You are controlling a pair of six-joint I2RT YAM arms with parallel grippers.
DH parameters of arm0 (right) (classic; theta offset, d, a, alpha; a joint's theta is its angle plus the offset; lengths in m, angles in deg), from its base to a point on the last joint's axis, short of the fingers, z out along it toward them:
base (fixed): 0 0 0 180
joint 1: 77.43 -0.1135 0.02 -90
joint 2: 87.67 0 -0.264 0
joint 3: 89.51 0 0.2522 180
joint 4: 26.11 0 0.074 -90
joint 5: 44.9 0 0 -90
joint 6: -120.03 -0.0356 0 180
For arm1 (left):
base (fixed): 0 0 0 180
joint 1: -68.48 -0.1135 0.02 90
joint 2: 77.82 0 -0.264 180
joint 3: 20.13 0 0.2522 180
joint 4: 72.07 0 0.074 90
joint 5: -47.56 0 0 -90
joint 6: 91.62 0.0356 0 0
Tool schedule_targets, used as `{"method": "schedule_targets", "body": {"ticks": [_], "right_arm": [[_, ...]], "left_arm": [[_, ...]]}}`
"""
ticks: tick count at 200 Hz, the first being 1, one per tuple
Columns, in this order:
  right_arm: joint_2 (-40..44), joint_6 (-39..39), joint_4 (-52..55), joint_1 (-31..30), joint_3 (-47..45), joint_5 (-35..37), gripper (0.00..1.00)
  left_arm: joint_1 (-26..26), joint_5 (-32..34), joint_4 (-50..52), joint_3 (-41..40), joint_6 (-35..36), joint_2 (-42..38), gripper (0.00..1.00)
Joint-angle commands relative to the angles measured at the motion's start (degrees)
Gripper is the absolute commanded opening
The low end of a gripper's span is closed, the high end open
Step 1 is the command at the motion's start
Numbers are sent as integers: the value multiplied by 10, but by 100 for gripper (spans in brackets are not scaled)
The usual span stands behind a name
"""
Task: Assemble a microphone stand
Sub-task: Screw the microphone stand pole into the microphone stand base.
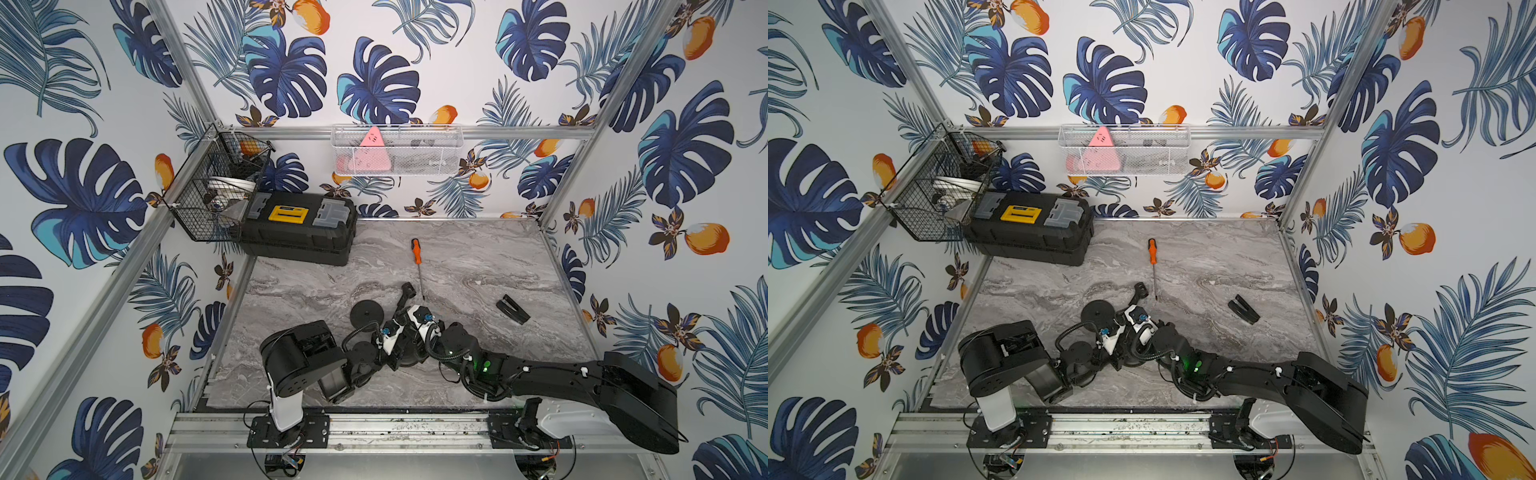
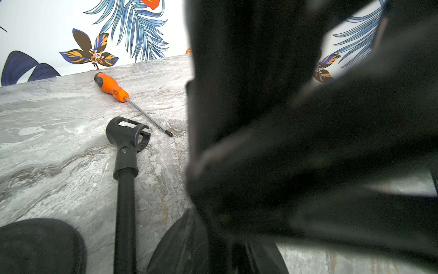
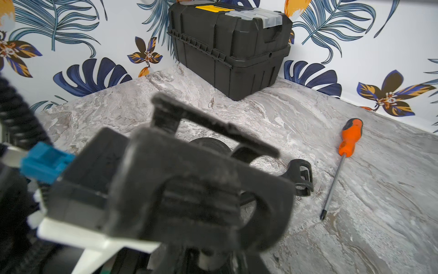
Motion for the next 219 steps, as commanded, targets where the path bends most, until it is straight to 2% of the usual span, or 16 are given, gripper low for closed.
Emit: {"method": "schedule_targets", "body": {"ticks": [1,5,8,14,20,39,49,65,91,104,140,156,174,193,219], "right_arm": [[-3,-12,127,0,-4,45,0],[-2,-12,128,0,-4,45,0],[0,-12,130,0,-3,45,4],[4,-11,133,0,-2,45,14],[8,-9,137,0,-1,42,29],[22,4,142,0,-2,24,56],[28,15,154,0,3,11,66],[44,30,184,0,14,-25,73],[82,60,222,9,16,-90,76],[106,75,233,34,11,-140,75],[152,112,238,192,16,-377,68],[133,139,250,245,39,-477,65],[99,183,268,274,68,-560,64],[56,241,304,285,103,-614,64],[5,293,326,286,136,-648,64]], "left_arm": [[-5,18,-24,5,0,7,27],[-6,18,-24,5,0,8,27],[-6,18,-24,6,0,9,26],[-6,17,-24,6,-1,10,25],[-6,17,-24,6,-1,11,24],[-7,18,-24,7,0,12,23],[-8,19,-24,8,0,13,22],[-9,20,-24,8,-1,17,22],[-12,18,-24,11,-1,24,22],[-12,16,-24,13,-1,27,22],[-12,10,-24,14,2,36,21],[-12,10,-24,13,4,36,21],[-12,9,-24,14,6,38,21],[-12,5,-24,17,6,44,22],[-12,2,-24,22,7,52,22]]}}
